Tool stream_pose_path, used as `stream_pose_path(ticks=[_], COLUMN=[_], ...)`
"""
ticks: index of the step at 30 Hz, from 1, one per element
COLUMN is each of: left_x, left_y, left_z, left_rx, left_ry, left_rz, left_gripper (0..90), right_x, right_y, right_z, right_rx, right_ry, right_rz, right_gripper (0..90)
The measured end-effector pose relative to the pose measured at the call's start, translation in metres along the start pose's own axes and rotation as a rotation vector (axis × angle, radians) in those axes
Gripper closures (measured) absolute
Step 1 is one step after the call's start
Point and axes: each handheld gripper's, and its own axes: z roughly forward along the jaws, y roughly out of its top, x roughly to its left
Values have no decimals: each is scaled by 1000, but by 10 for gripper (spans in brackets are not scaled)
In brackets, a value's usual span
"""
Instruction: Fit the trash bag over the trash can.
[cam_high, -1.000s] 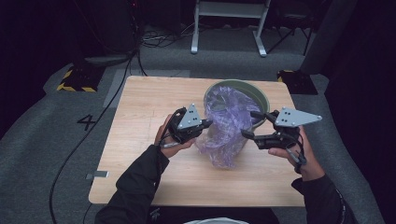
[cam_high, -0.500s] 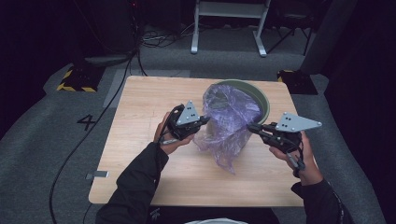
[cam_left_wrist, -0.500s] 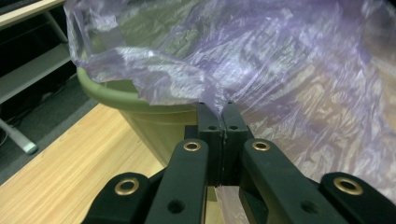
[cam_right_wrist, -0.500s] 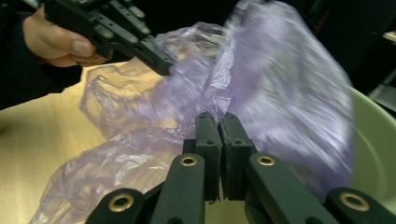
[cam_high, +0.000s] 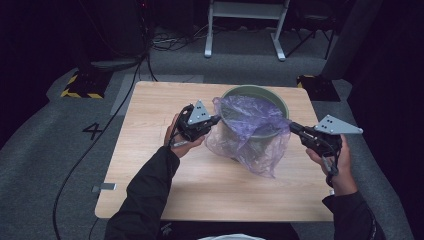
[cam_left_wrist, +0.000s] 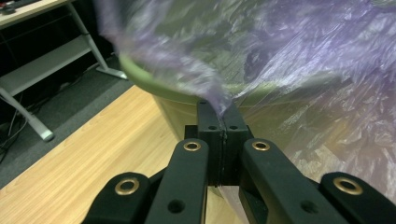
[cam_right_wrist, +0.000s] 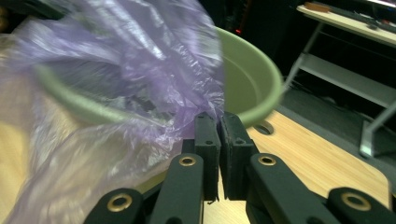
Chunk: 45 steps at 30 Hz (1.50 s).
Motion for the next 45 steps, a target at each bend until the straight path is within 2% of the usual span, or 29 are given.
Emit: stream_pose_path(ticks=[1, 4, 6, 9, 14, 20, 34, 40, 45], left_x=[2, 6, 9, 13, 19, 28, 47, 50, 50], left_y=[0, 0, -1, -1, 0, -2, -21, -35, -45], left_z=[0, 3, 5, 9, 14, 22, 54, 66, 77], left_rx=[4, 2, 3, 4, -8, 4, 108, 146, 181], left_ry=[5, 12, 20, 28, 40, 56, 69, 57, 23], left_rz=[5, -8, -12, -18, -42, -66, -147, -182, -204], left_gripper=[896, 896, 897, 897, 897, 897, 897, 897, 897], right_x=[-5, -14, -19, -24, -34, -45, -61, -63, -62], right_y=[-2, -4, -4, -3, -3, -6, -20, -33, -46], right_z=[1, 5, 8, 14, 25, 37, 71, 83, 93], right_rx=[-4, 2, 1, 5, 1, 1, 43, 60, 71], right_ry=[11, -12, -11, -48, -71, -93, -112, -99, -87], right_rz=[24, 51, 66, 57, 71, 100, 177, 211, 241], right_gripper=[866, 866, 867, 867, 867, 868, 868, 873, 889])
